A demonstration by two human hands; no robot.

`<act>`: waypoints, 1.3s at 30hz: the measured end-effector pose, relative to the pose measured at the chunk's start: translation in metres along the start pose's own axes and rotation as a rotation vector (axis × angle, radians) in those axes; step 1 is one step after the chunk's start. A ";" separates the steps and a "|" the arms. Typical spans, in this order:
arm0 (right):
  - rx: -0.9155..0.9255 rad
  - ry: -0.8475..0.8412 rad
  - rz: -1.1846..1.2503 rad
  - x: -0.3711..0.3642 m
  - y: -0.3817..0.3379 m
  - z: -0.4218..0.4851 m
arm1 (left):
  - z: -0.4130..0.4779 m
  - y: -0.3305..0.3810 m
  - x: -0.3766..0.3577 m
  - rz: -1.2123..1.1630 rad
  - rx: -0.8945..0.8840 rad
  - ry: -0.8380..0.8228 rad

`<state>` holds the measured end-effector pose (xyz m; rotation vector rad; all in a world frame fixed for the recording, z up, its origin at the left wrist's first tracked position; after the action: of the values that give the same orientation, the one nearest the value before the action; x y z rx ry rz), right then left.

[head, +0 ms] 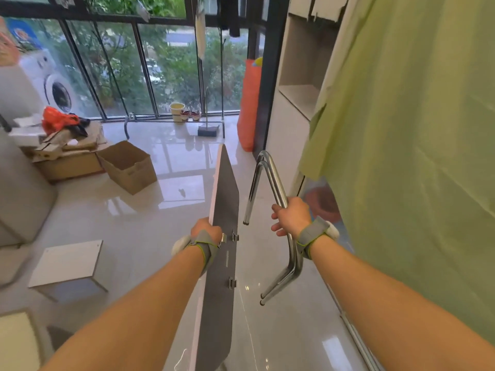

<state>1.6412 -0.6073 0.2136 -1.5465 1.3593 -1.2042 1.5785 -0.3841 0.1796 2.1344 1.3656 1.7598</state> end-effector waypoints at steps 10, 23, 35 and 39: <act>-0.020 0.037 0.030 -0.046 -0.066 0.177 | 0.181 0.070 0.029 0.007 -0.023 -0.017; -0.045 0.024 0.044 -0.054 -0.097 0.474 | 0.444 0.214 -0.002 0.134 -0.008 -0.046; -0.053 0.096 -0.174 -0.056 -0.130 0.694 | 0.629 0.322 -0.021 0.107 0.029 -0.097; -0.053 0.128 -0.291 -0.062 -0.132 0.770 | 0.701 0.348 -0.037 0.073 0.053 -0.125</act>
<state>2.4159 -0.5641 0.1063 -1.7763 1.2857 -1.4755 2.3519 -0.2928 0.0964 2.3067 1.3346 1.5993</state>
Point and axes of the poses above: each hand's wrist, its own z-axis towards the middle knuckle, its own x-axis out of the back of the hand, y = z × x, the point moved 7 cm from there along z, towards the middle knuckle, and after that the axes turned 15 degrees about z, right-handed, at the moved point
